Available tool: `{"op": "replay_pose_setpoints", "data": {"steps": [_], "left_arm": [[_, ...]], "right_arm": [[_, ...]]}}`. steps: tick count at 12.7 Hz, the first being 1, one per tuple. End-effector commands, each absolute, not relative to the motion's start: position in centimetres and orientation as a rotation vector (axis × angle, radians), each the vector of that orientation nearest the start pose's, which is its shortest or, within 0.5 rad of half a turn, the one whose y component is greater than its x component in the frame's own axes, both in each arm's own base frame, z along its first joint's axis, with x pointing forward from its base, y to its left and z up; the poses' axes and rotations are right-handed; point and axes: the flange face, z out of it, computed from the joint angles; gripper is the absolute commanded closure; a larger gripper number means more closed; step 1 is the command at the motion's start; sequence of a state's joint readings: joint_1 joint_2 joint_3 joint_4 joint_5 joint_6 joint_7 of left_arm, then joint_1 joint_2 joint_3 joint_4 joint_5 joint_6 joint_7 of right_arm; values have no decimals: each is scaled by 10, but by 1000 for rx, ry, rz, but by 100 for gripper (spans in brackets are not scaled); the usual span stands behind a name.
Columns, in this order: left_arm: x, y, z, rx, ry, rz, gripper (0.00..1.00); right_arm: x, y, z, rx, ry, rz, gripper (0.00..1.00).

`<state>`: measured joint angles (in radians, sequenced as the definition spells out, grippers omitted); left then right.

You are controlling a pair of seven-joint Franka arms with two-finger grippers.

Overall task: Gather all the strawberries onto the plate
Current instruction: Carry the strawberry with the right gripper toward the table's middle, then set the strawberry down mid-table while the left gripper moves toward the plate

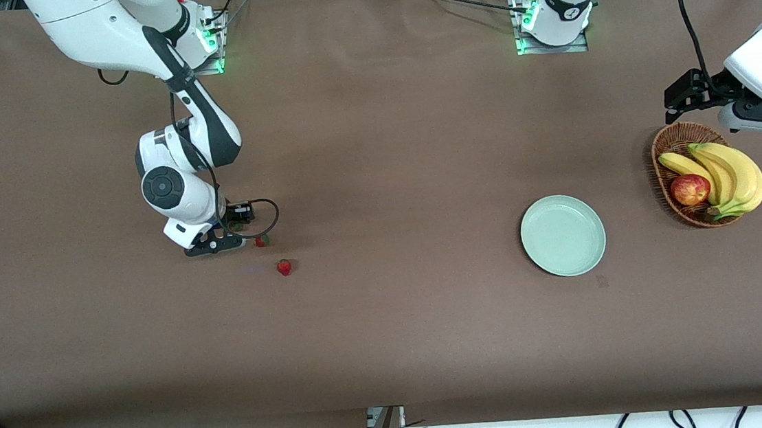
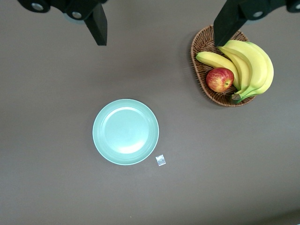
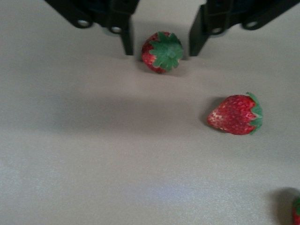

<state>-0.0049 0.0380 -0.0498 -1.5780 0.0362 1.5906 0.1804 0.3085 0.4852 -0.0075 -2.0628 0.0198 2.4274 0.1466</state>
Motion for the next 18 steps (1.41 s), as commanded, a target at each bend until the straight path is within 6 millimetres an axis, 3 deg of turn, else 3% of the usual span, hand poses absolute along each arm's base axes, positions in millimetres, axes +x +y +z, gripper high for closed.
{"op": "replay_pose_setpoints", "data": {"steps": [1,4,7,8,11,13,16,18], "left_arm": [[562,-26,606,-3105,367,28,0],[561,-26,607,-3105,365,26,0],[561,-26,605,-3105,367,35,0],[561,-26,605,-3105,367,35,0],[561,-26,605,-3106,364,35,0],[561,-25,605,-3106,365,38,0],[561,-24,605,-3106,362,40,0],[561,-24,604,-3106,364,42,0]], "right_arm": [[552,175,186,-3133,-200,170,62],[556,176,193,-3135,-150,154,96],[576,233,239,-3103,-40,131,96],[585,260,261,-3080,18,123,96],[599,353,275,-2993,223,122,96],[585,435,272,-2945,360,99,96],[566,530,249,-2799,584,33,96],[549,582,227,-2666,694,-20,94]]}}
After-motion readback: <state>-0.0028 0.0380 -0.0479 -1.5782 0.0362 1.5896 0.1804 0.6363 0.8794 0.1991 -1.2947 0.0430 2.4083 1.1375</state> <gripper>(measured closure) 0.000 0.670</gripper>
